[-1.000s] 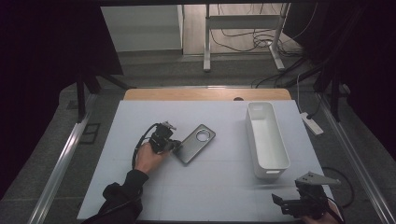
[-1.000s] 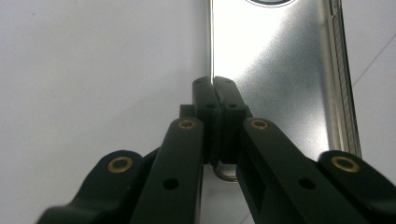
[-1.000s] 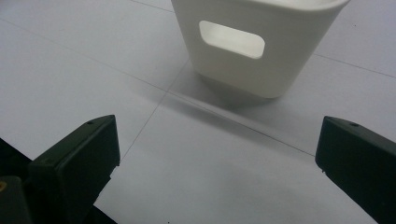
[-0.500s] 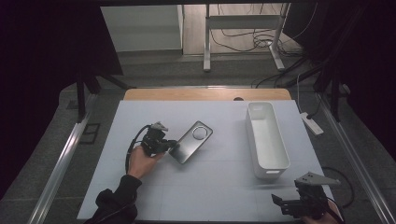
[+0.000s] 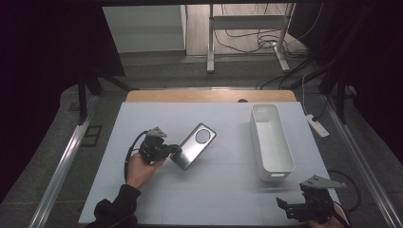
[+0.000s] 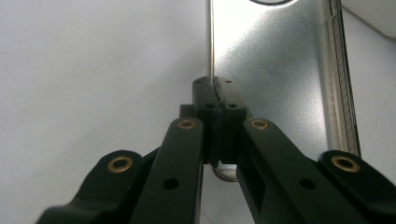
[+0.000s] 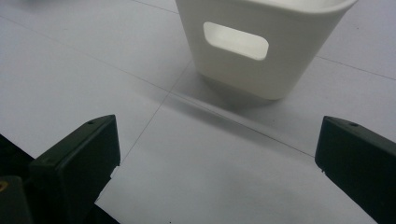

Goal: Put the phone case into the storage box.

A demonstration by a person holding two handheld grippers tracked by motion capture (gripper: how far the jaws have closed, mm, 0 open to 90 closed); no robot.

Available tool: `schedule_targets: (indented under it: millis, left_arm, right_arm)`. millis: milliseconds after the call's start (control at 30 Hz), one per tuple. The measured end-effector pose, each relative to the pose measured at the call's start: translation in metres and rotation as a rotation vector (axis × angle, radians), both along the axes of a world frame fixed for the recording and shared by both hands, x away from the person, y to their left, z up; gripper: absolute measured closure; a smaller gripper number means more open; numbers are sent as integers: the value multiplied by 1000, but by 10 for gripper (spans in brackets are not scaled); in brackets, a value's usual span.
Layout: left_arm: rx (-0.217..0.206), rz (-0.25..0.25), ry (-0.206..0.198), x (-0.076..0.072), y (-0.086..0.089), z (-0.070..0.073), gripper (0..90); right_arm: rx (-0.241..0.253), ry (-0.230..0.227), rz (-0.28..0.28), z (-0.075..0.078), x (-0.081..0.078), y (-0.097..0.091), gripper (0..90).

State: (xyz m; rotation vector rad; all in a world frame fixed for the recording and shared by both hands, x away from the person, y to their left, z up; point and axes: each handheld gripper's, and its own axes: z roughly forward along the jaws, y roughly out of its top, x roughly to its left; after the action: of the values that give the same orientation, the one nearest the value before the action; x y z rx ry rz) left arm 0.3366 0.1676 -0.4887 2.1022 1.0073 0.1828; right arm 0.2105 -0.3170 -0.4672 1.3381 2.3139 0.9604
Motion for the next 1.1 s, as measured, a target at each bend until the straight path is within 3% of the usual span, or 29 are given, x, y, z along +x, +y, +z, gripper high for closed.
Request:
schedule_targets:
  millis: [533,1100]
  left_arm:
    - [-49,38,-85,-35,9,11,892]
    - [-95,73,-148,-72,21,19,892]
  right_arm:
    - [2,-6,3,0,-1,0,0]
    - [0,-20,4,1,-2,1,0]
